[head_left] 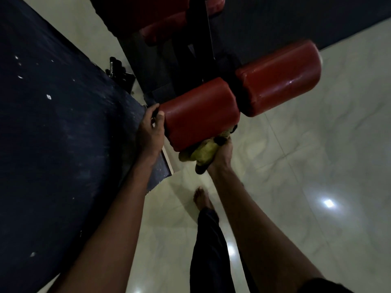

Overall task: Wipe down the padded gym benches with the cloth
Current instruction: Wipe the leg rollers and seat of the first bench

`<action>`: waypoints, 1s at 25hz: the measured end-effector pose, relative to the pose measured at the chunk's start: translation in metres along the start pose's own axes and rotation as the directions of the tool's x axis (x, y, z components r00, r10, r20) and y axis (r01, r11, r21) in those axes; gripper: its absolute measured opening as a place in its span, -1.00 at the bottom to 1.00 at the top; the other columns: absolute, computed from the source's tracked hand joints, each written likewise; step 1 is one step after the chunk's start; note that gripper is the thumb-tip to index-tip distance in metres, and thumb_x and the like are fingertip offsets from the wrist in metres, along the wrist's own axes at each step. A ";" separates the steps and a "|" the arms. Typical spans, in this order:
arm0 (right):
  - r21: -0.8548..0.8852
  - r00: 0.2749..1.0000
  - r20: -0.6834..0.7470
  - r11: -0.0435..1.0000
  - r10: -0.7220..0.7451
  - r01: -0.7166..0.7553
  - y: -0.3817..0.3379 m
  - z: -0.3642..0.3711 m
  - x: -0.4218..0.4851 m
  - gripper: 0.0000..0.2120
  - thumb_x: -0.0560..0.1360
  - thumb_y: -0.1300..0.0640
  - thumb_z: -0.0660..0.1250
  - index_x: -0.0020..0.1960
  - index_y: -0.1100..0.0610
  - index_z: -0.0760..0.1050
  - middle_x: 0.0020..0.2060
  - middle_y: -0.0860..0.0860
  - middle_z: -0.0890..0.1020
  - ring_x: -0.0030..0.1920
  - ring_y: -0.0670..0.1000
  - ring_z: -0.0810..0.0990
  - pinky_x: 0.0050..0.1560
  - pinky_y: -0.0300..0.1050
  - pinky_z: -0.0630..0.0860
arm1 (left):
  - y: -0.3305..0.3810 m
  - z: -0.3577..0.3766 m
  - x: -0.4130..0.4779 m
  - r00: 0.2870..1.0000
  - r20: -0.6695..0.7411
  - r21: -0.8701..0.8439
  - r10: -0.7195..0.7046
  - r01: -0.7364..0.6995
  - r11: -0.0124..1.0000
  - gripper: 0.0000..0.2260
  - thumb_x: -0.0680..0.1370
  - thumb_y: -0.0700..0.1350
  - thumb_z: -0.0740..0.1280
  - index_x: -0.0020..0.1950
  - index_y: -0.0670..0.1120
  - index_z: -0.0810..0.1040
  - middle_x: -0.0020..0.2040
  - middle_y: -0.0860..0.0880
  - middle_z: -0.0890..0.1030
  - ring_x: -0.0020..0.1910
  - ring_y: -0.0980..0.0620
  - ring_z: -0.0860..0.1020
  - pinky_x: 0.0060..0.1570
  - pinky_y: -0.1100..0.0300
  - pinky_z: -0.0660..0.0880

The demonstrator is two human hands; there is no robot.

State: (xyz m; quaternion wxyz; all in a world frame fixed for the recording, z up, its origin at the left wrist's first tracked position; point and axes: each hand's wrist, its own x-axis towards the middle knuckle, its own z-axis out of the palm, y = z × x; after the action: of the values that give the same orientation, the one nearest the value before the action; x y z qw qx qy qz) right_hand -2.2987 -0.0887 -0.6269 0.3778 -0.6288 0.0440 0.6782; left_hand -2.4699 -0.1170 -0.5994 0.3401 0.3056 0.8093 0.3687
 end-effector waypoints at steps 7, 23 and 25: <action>-0.171 0.991 0.054 0.979 0.123 -0.112 0.004 -0.009 -0.004 -0.75 0.68 0.03 0.11 0.14 0.07 0.54 -0.03 0.09 0.68 0.02 0.10 0.66 -0.05 0.03 0.62 | 0.009 0.014 0.000 0.985 0.014 0.163 0.170 -0.170 0.972 -0.59 0.66 -0.06 0.06 0.46 -0.15 0.42 0.48 -0.20 0.40 0.46 -0.16 0.36 0.43 0.07 0.32; -0.697 0.523 0.571 -0.038 -0.632 0.716 -0.033 -0.015 -0.062 -0.40 0.59 0.20 0.30 0.59 -0.04 0.24 0.58 0.05 0.29 0.53 0.12 0.32 0.41 0.11 0.42 | 0.001 0.015 -0.005 0.994 -0.003 -0.017 0.106 -0.106 0.994 -0.46 0.64 0.20 0.09 0.55 -0.01 0.34 0.56 -0.10 0.31 0.51 -0.06 0.32 0.42 -0.13 0.38; -0.556 0.370 0.801 -0.357 -0.471 0.751 -0.047 -0.006 -0.060 -0.45 0.59 0.20 0.30 0.56 0.01 0.32 0.56 0.06 0.32 0.53 0.12 0.32 0.48 0.10 0.33 | -0.001 0.015 -0.005 0.997 -0.015 -0.044 0.073 -0.073 0.996 -0.43 0.63 0.20 0.07 0.59 -0.04 0.26 0.60 -0.08 0.22 0.56 -0.04 0.24 0.48 -0.11 0.31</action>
State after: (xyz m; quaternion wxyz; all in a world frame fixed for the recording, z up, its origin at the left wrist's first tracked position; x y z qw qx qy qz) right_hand -2.2718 -0.0854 -0.5556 0.2018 -0.5279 -0.7802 0.2680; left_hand -2.4552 -0.1156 -0.6062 0.3277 0.3248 0.7915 0.4008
